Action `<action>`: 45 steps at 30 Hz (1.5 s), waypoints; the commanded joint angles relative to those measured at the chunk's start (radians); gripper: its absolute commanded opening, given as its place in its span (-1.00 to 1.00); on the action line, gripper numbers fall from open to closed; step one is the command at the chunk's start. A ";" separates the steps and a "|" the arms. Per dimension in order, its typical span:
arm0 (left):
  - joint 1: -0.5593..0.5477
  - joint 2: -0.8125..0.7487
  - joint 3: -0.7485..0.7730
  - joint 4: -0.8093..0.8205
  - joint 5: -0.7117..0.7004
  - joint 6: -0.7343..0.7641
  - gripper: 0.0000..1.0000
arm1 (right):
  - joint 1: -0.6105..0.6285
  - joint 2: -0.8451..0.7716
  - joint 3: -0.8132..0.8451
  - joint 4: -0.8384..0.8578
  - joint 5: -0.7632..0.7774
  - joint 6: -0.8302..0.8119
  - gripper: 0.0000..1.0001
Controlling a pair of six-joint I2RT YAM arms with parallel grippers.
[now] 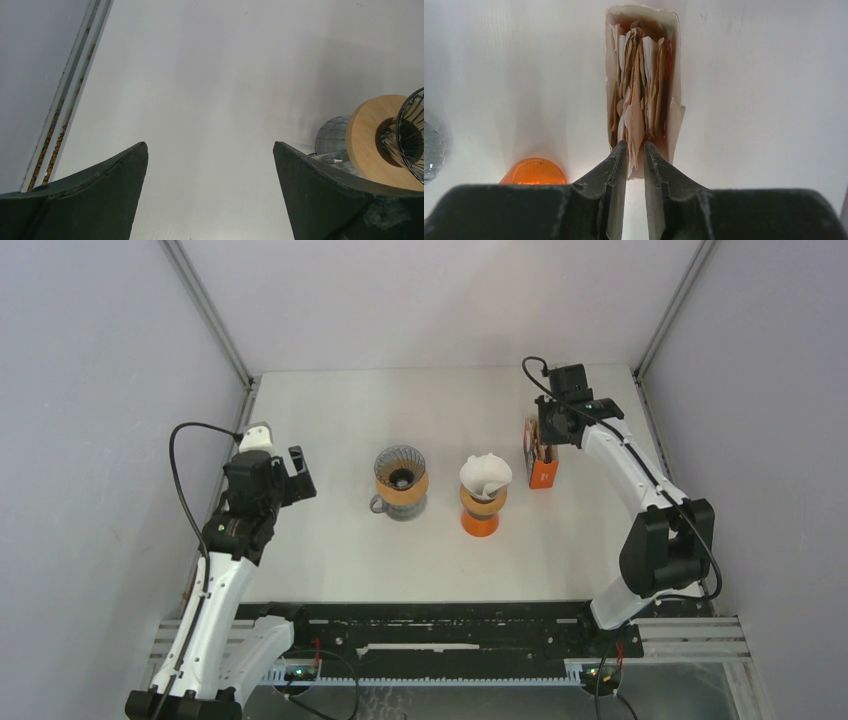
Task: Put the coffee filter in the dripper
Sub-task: Pick up the coffee filter from the coffee filter holder.
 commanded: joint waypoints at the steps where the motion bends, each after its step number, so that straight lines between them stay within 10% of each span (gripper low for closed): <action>1: 0.005 -0.001 -0.012 0.036 0.015 -0.009 1.00 | -0.006 0.006 0.037 0.000 0.028 0.012 -0.49; 45: 0.006 -0.006 -0.013 0.037 0.021 -0.009 1.00 | -0.028 0.022 0.037 0.011 -0.106 0.038 -0.47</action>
